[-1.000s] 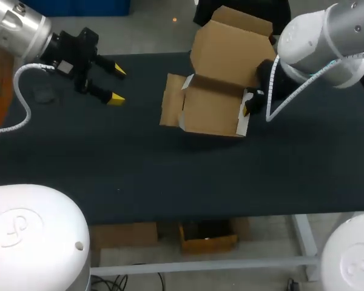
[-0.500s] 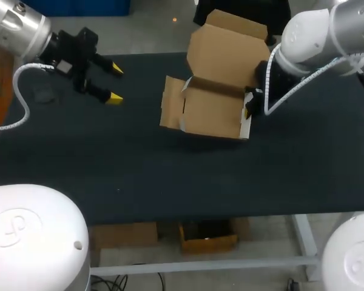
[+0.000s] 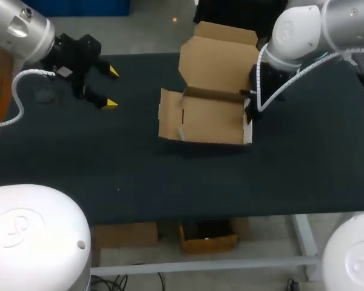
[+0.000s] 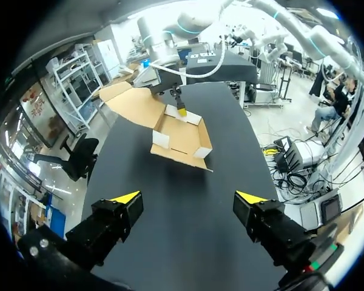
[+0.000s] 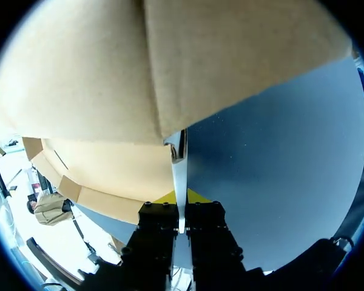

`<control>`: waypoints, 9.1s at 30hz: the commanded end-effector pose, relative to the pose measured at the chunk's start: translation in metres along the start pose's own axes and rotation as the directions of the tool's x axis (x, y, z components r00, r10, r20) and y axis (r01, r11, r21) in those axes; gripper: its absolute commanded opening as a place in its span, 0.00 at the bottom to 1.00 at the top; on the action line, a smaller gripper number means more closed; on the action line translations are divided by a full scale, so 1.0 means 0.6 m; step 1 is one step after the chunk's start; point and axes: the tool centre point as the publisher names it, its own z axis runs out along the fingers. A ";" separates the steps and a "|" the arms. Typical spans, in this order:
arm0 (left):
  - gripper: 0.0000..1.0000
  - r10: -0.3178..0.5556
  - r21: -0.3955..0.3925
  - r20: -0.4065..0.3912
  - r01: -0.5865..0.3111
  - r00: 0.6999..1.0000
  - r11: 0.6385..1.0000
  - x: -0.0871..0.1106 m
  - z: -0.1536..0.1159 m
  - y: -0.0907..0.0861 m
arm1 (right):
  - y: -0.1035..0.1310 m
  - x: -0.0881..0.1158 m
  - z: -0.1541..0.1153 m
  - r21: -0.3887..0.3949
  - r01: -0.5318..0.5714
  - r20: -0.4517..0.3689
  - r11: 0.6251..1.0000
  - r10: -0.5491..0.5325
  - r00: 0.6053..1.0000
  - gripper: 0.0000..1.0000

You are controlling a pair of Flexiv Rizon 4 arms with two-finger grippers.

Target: Assemble the packaging by folding the flat box into shape, placing the metal phone stand inside, and closing the box properly

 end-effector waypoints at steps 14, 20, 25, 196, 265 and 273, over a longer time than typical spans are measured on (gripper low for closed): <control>1.00 -0.025 0.002 0.032 0.025 0.999 1.000 0.001 0.000 0.032 | -0.010 0.009 0.007 0.172 -0.063 0.108 0.983 0.045 0.993 0.00; 1.00 0.007 -0.021 0.015 -0.006 1.000 1.000 0.003 0.008 0.030 | -0.014 0.012 0.021 0.228 -0.075 0.124 0.971 0.047 0.991 0.00; 1.00 0.020 -0.038 -0.006 -0.020 1.000 0.999 0.007 0.020 0.030 | -0.015 0.016 0.028 0.260 -0.077 0.123 0.963 0.046 0.991 0.00; 1.00 0.001 -0.021 -0.027 -0.002 1.000 1.000 0.015 0.050 0.037 | -0.114 0.030 0.100 0.077 -0.256 0.210 0.964 0.236 0.949 0.14; 1.00 0.001 -0.021 -0.027 -0.002 1.000 1.000 0.015 0.050 0.037 | -0.085 0.034 0.106 -0.030 -0.219 0.257 0.975 0.219 0.941 0.11; 1.00 0.001 -0.021 -0.027 -0.002 1.000 1.000 0.015 0.050 0.037 | -0.079 0.031 0.106 -0.024 -0.236 0.276 0.972 0.233 0.933 0.00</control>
